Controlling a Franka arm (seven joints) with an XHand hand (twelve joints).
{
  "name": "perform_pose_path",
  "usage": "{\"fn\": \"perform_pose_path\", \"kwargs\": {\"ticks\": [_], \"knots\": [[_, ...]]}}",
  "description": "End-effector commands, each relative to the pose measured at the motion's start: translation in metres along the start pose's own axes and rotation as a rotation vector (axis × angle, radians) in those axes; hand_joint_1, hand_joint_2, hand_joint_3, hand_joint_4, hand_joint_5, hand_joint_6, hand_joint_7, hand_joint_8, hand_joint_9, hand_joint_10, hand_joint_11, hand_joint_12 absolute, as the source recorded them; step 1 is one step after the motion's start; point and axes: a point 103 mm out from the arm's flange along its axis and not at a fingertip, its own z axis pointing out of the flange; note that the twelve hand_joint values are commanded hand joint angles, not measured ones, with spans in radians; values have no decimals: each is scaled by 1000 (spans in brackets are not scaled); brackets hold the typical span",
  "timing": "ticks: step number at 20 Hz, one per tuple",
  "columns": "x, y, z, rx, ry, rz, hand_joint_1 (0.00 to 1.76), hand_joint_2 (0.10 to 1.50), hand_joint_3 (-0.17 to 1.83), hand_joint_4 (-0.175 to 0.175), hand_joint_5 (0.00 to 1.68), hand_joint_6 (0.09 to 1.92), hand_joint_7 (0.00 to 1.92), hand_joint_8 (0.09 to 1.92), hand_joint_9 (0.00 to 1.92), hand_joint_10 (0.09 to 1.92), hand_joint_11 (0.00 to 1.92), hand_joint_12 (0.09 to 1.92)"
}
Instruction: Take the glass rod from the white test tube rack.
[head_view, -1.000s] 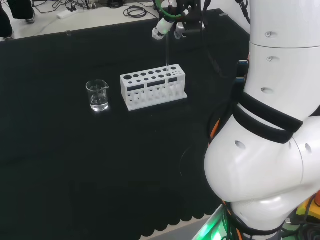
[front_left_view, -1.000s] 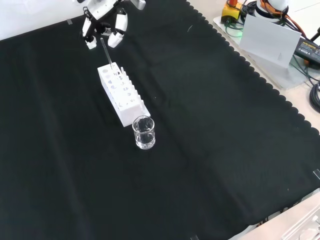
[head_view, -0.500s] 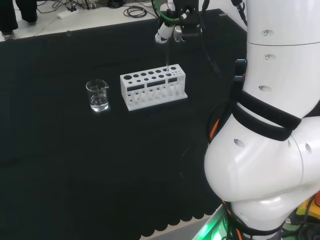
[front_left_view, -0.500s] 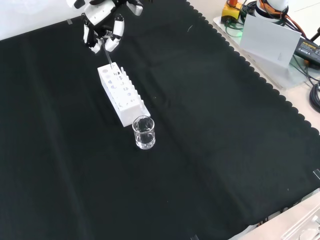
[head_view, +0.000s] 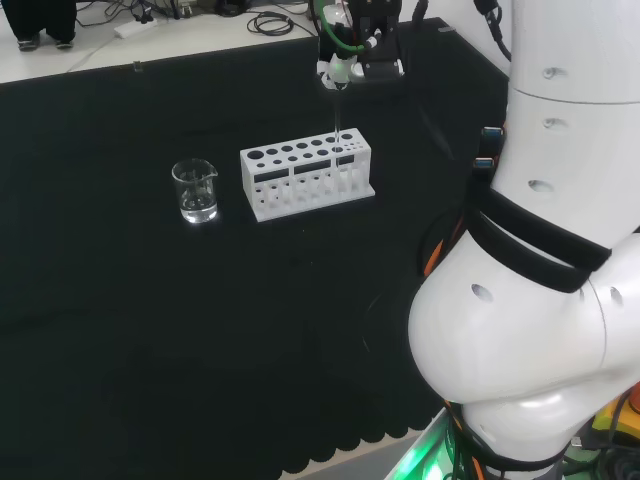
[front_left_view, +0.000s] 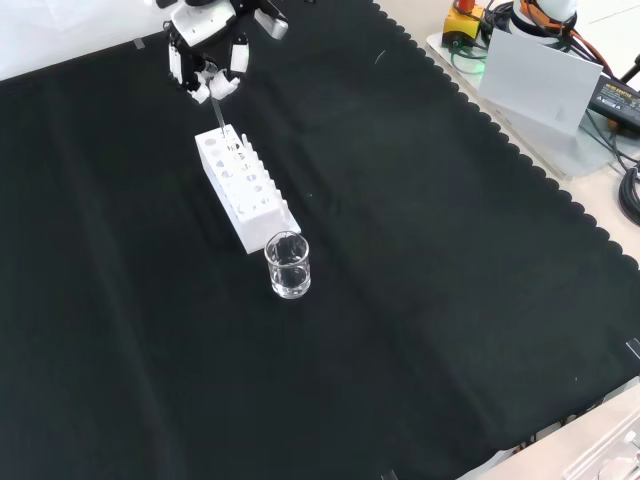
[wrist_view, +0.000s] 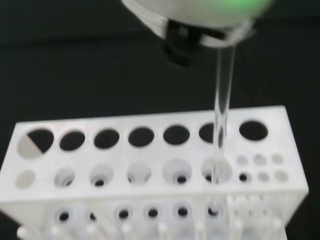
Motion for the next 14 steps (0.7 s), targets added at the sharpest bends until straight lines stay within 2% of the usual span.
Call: {"fn": "perform_pose_path", "kwargs": {"ticks": [1,2,4,9,11,14], "knots": [[7,-17,-30,-183,-16,-20,1409,884,344,-175,1084,547,997,1091,1196,1085,1562,505],[6,-19,-35,-171,-16,-14,1402,983,182,-175,1050,561,954,1116,1142,1132,1552,519],[7,-25,-46,-153,-26,-15,1396,1067,44,-175,1021,575,918,1138,1098,1173,1542,533],[14,-44,-76,-156,-65,-8,1395,1092,2,-175,1015,575,907,1147,1084,1187,1540,541],[4,-49,-82,-165,-40,0,1395,1092,1,-175,1017,572,908,1145,1084,1187,1539,542],[13,-65,-99,-172,-54,3,1396,1089,-1,-175,1032,549,914,1134,1088,1181,1535,549]]}}
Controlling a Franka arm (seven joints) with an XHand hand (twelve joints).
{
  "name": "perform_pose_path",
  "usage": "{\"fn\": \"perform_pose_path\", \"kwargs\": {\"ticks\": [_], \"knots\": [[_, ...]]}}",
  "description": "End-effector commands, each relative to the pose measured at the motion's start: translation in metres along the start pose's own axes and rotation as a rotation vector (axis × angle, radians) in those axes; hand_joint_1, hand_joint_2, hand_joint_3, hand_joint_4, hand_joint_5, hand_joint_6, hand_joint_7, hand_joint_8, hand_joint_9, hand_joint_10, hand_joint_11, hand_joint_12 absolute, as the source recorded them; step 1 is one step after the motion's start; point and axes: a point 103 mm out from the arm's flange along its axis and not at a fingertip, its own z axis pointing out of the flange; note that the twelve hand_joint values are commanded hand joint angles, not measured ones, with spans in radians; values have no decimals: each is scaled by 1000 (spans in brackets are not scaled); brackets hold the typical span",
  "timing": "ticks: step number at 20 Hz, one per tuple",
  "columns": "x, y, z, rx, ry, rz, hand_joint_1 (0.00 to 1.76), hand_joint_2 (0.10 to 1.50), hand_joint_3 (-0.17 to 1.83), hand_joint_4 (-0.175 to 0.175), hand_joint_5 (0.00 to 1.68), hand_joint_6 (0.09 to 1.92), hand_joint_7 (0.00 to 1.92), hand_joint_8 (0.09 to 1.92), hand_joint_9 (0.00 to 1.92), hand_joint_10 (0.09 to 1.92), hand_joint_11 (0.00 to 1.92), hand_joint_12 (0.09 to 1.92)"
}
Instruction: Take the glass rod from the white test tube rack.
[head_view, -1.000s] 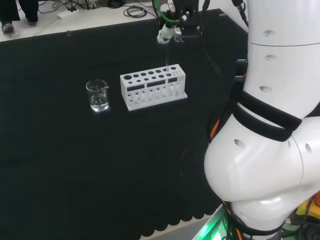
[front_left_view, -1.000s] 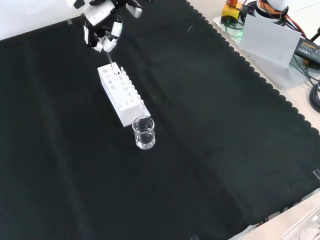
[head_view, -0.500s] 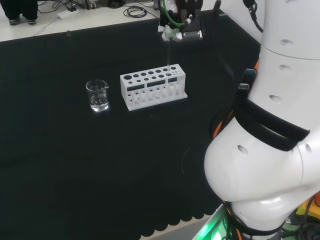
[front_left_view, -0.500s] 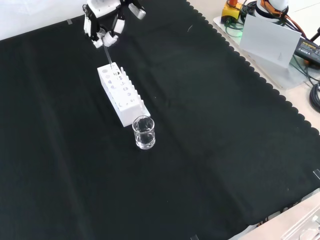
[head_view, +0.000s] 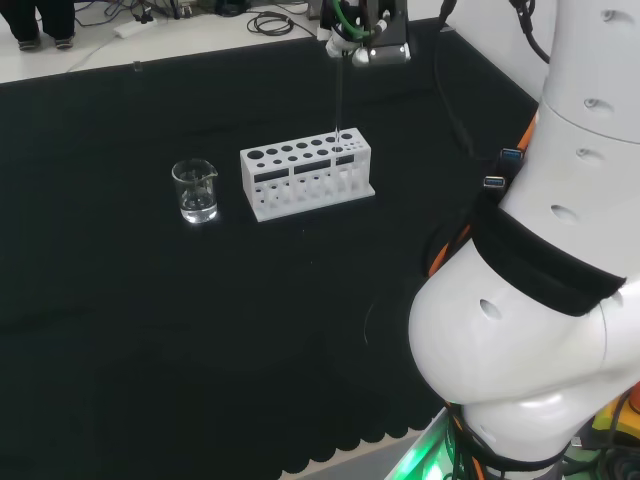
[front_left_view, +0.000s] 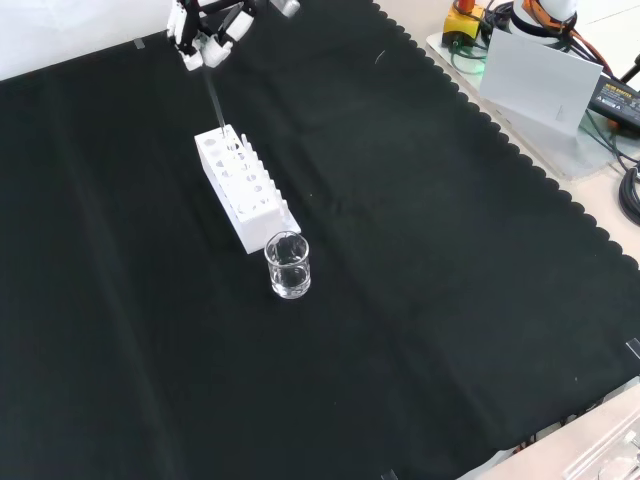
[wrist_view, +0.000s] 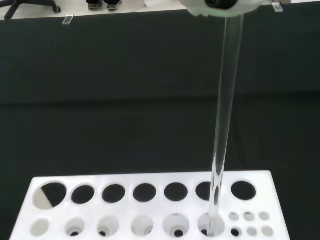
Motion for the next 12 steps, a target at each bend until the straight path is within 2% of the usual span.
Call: {"fn": "perform_pose_path", "kwargs": {"ticks": [1,8,10,12], "knots": [[9,-34,-69,-38,-30,12,1396,1088,-1,-175,1035,544,917,1129,1090,1178,1535,551],[21,-55,-102,-85,-5,-6,1398,1082,-1,-175,1057,508,929,1110,1097,1169,1536,561],[24,-59,-106,-90,-11,-13,1483,1041,3,-175,1081,451,933,1084,1096,1171,1338,645],[28,-64,-110,-92,-14,-19,1518,1025,4,-175,1090,429,936,1072,1096,1172,1256,681]]}}
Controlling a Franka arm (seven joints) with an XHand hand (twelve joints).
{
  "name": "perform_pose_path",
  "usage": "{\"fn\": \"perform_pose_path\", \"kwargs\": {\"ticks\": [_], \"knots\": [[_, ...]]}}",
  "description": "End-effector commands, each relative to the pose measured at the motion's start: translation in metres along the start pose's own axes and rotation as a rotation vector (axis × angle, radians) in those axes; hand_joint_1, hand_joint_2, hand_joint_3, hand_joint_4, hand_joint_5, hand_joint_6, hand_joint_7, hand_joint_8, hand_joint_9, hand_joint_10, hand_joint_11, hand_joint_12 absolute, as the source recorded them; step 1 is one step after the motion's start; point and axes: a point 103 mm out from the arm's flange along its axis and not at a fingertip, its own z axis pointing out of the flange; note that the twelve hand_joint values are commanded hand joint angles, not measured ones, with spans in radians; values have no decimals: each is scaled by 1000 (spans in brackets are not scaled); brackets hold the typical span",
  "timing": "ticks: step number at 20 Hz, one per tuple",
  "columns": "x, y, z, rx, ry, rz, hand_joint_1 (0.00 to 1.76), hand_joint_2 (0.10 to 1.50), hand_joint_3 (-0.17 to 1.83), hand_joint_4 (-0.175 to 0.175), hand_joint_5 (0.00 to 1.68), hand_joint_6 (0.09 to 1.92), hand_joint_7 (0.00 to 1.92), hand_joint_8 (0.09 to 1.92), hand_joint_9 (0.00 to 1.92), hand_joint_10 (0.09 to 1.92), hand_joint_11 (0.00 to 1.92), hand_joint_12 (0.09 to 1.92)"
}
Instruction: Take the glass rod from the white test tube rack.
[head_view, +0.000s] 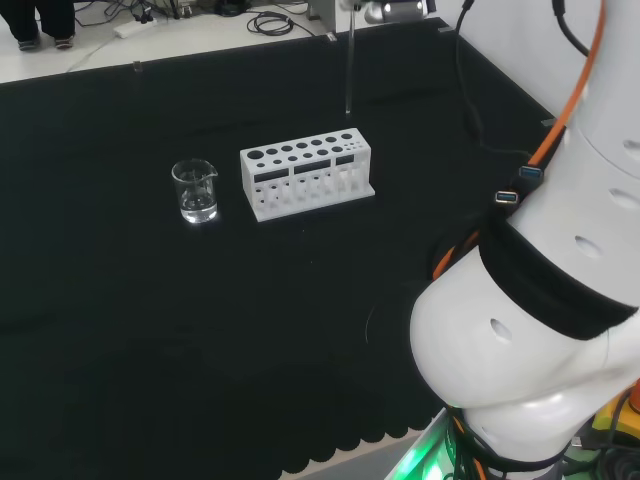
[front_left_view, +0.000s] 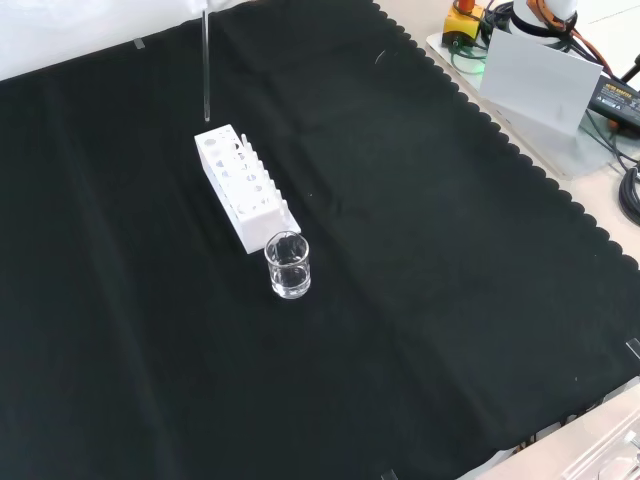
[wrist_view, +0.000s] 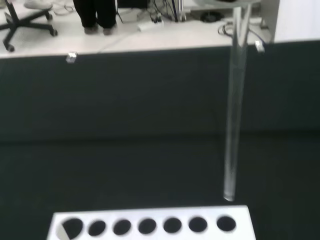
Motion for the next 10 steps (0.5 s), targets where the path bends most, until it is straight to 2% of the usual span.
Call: {"fn": "perform_pose_path", "kwargs": {"ticks": [1,10], "knots": [[23,-30,-31,-17,-9,-36,1524,1022,4,-175,1091,426,937,1069,1096,1172,1241,688],[41,-57,-44,-28,0,-85,1530,1020,2,-175,1090,430,942,1064,1096,1172,1227,694]]}}
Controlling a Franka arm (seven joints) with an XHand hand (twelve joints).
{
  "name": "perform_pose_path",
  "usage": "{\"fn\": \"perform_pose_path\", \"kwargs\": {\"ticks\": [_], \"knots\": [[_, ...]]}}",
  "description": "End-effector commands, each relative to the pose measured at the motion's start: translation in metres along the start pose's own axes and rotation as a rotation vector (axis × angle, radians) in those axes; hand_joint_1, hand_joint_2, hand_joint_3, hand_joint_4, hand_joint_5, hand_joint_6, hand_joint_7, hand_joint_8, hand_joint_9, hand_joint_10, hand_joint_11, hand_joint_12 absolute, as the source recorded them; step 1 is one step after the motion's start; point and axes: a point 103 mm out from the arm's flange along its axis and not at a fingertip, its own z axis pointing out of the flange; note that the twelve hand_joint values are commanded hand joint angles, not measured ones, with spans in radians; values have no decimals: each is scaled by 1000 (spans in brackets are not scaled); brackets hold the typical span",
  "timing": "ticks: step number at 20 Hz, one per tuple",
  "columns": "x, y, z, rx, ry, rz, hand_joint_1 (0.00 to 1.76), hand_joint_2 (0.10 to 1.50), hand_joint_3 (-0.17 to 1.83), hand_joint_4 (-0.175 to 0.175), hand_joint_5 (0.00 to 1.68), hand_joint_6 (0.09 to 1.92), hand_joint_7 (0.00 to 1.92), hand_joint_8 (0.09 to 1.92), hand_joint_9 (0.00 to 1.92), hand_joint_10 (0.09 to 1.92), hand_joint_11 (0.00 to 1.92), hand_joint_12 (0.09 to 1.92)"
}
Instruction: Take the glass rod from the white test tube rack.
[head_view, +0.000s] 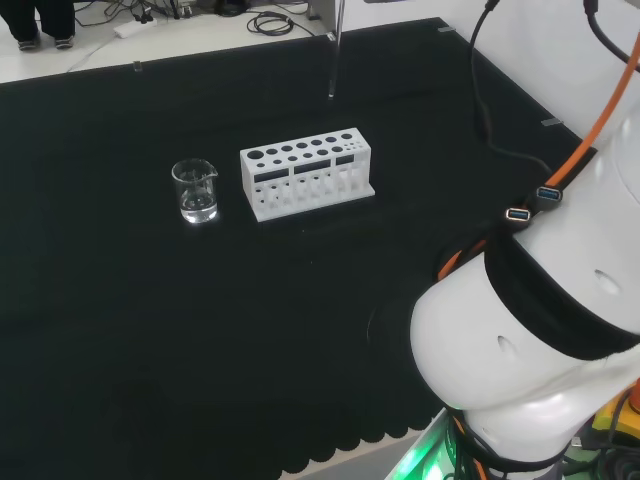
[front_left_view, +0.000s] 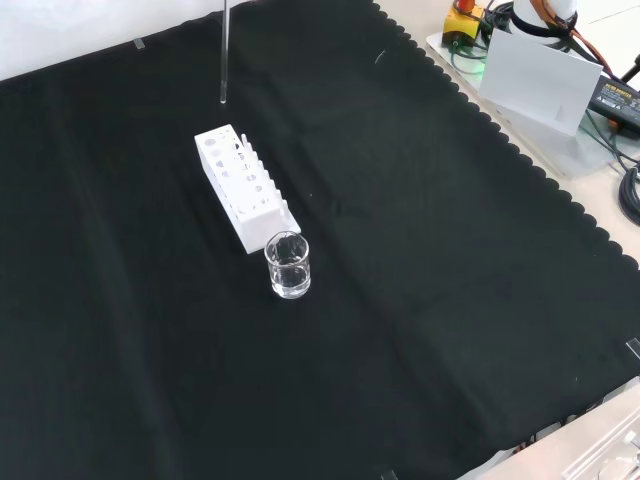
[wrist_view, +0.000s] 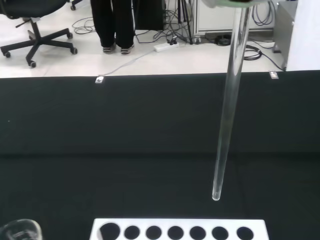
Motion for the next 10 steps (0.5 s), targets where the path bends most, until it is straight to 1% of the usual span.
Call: {"fn": "perform_pose_path", "kwargs": {"ticks": [1,3,6,7,10], "knots": [[16,-19,-4,11,2,-44,1530,1020,2,-175,1090,430,942,1063,1096,1171,1227,693],[18,-22,-6,16,-10,-42,1530,1020,1,-175,1090,431,942,1063,1097,1171,1228,693],[21,-24,-7,23,-14,-58,1530,1020,1,-175,1090,432,943,1063,1097,1169,1229,692],[22,-25,-7,22,-15,-59,1483,1039,-2,-175,1090,439,948,1064,1103,1159,1322,683],[24,-27,-9,22,-37,-77,1518,1024,-4,-175,1101,413,951,1053,1105,1156,1260,675]]}}
